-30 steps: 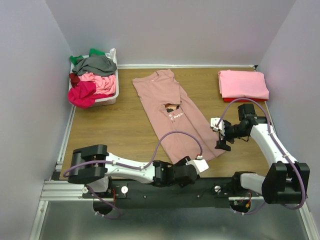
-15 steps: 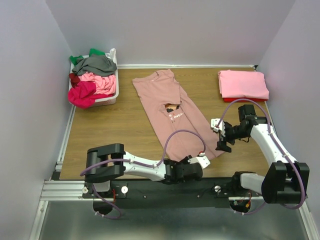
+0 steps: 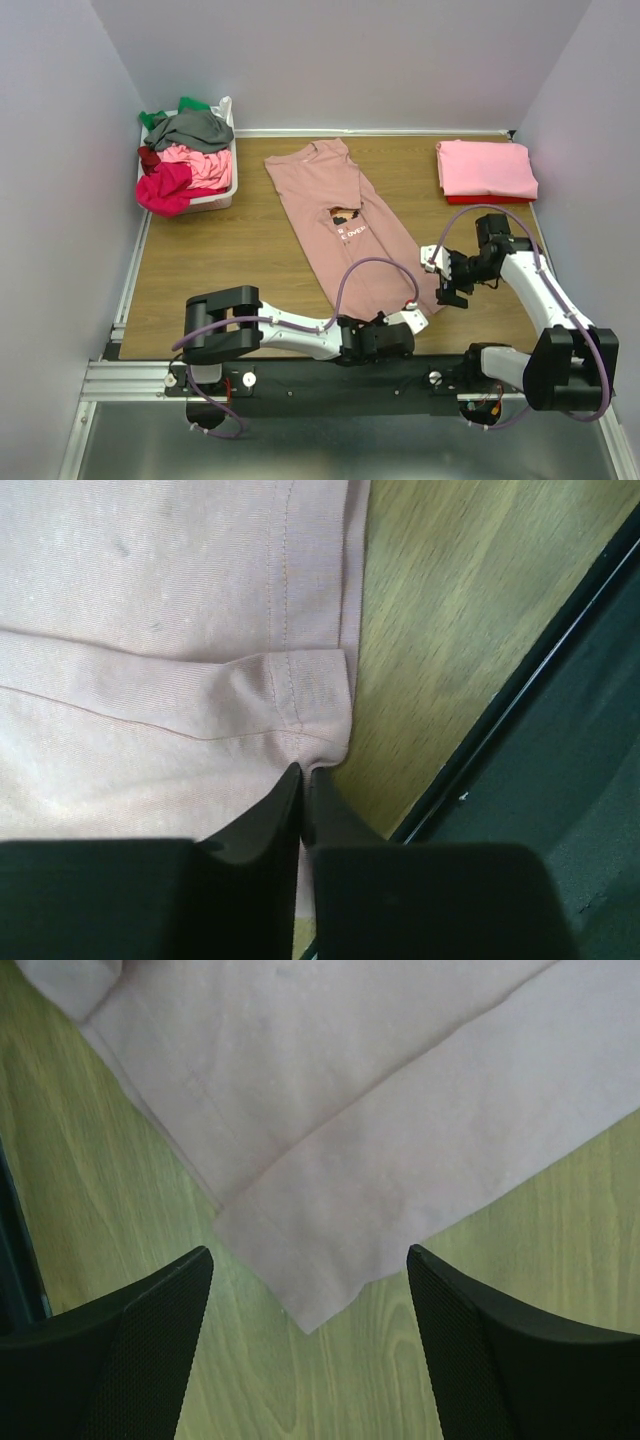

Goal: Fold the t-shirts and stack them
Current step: Fold the tshirt

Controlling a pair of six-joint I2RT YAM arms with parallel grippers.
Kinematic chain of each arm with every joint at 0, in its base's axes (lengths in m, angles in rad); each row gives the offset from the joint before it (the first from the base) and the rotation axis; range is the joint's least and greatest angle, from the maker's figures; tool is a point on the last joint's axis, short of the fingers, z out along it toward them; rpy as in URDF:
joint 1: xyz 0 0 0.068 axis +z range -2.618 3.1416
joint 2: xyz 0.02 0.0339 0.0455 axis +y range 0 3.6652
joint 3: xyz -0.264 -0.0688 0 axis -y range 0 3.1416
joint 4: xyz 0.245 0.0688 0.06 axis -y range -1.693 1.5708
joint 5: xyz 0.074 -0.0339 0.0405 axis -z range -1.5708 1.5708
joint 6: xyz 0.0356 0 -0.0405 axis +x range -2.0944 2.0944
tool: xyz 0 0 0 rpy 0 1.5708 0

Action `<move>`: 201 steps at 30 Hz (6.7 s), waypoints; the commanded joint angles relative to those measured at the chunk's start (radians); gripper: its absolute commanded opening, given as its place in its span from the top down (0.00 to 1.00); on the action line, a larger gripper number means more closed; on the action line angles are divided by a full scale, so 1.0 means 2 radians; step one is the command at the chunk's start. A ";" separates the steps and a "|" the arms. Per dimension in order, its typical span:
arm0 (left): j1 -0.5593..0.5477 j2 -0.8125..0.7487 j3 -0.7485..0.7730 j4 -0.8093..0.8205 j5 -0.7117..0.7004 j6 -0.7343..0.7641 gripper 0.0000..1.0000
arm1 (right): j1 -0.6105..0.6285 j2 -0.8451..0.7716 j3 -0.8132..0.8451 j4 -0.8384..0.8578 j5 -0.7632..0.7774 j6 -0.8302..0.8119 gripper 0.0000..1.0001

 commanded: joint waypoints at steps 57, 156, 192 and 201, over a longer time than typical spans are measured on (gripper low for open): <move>0.370 -0.172 -0.059 0.071 0.203 0.081 1.00 | 0.117 0.423 0.504 -0.006 -0.015 0.270 1.00; 0.385 -0.404 -0.190 0.213 0.204 0.367 0.30 | 0.073 0.342 0.355 0.150 -0.024 0.400 0.18; 0.305 -0.437 -0.230 0.162 0.317 0.557 0.34 | 0.070 0.283 0.139 0.050 0.027 0.476 0.84; 0.231 -0.386 -0.274 0.150 0.336 0.666 0.33 | 0.070 0.106 0.118 0.026 0.060 0.339 0.33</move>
